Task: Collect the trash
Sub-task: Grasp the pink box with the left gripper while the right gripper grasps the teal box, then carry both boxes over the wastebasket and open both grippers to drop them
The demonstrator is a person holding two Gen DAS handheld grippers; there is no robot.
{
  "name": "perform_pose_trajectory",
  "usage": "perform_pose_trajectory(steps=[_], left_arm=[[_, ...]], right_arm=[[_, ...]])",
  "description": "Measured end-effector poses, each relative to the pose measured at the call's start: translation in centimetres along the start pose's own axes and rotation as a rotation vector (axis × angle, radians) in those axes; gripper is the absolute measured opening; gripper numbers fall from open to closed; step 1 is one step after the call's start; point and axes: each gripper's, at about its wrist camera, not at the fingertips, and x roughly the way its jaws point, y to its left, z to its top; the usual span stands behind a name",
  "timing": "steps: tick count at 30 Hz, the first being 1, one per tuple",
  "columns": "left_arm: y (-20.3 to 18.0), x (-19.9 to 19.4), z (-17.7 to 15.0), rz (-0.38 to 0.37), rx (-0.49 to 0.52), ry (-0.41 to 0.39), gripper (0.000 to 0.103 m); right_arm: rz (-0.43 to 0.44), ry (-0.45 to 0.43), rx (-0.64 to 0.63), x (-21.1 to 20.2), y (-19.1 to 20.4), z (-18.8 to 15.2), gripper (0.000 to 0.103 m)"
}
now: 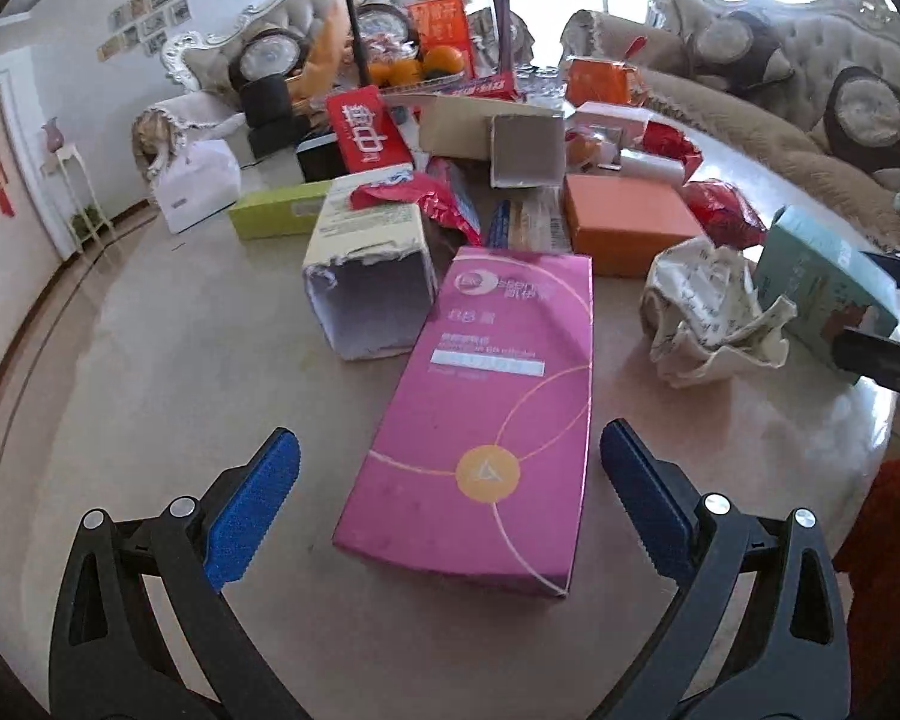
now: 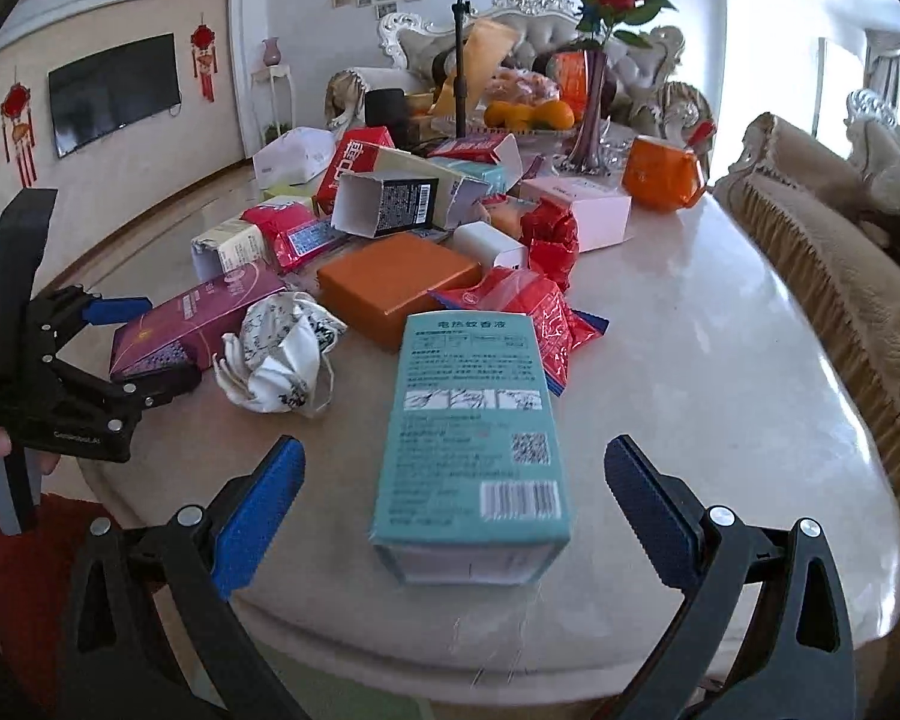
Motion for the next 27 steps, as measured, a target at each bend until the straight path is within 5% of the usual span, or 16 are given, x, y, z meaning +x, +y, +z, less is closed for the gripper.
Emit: perform_pose_trajectory(steps=[5, 12, 13, 14, 19, 27], left_arm=[[1.3, 0.5, -0.3, -0.066, -0.055, 0.006, 0.097], [1.0, 0.6, 0.2, -0.045, -0.067, 0.049, 0.096], [0.9, 0.5, 0.2, -0.054, -0.059, 0.038, 0.079], [0.7, 0.1, 0.2, -0.067, -0.032, 0.017, 0.066], [-0.6, -0.8, 0.3, -0.036, 0.035, 0.016, 0.061], [-2.8, -13.0, -3.8, -0.094, 0.023, -0.221, 0.059]], right_arm=[[0.017, 0.028, -0.003, 0.8, -0.6, 0.0, 0.095], [0.023, 0.061, 0.002, 1.6, -0.4, -0.3, 0.057], [0.031, 0.061, 0.01, 1.4, -0.4, -0.2, 0.046], [0.056, 0.063, 0.032, 1.3, -0.7, -0.2, 0.046], [0.078, 0.018, 0.093, -0.9, -1.1, 0.2, 0.046], [0.181, -0.111, 0.143, -10.0, 0.6, -2.1, 0.046]])
